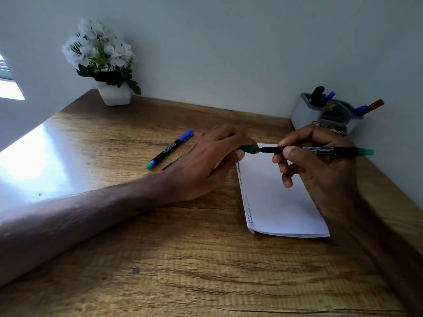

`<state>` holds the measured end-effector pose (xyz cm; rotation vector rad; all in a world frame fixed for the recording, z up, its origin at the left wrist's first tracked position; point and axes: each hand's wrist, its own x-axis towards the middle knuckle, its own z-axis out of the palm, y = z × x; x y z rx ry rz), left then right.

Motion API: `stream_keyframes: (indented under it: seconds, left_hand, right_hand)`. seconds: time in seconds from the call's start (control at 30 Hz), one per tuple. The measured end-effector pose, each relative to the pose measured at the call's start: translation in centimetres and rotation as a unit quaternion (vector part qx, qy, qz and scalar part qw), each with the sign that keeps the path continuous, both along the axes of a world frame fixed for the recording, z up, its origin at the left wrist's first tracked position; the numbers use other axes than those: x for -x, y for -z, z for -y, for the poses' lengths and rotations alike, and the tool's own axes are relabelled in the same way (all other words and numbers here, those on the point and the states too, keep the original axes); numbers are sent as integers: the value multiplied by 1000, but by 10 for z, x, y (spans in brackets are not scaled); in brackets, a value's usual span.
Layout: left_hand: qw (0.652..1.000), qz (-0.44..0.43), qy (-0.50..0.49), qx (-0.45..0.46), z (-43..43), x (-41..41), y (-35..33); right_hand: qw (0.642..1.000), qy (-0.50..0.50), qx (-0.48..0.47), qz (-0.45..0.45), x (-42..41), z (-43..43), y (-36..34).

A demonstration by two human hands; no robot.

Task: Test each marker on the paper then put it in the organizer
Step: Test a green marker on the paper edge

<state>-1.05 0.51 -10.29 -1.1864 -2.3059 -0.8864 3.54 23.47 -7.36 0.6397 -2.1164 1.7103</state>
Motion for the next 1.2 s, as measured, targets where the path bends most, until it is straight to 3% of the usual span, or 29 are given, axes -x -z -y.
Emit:
stream_keyframes:
  seconds: [0.13,0.23,0.4,0.87,1.2]
  left_hand:
    - [1000,-1,-8,-22,1,0,-2]
    - [997,5,-26,-70,0,0,-5]
    - [971,135,3,-199,-5,-4,-5]
    - [922,303,88,-224,-11,-6,-7]
    - [942,225,-20,-247,-7,-1,-7]
  right_hand:
    - [999,14,-39,-13,1,0,1]
    - [999,32,-13,-9,1,0,-1]
    - [998,30,35,51,1,0,-5]
    - [998,11,-54,-13,4,-6,-1]
    - [998,57,18,16,15,-17,-10]
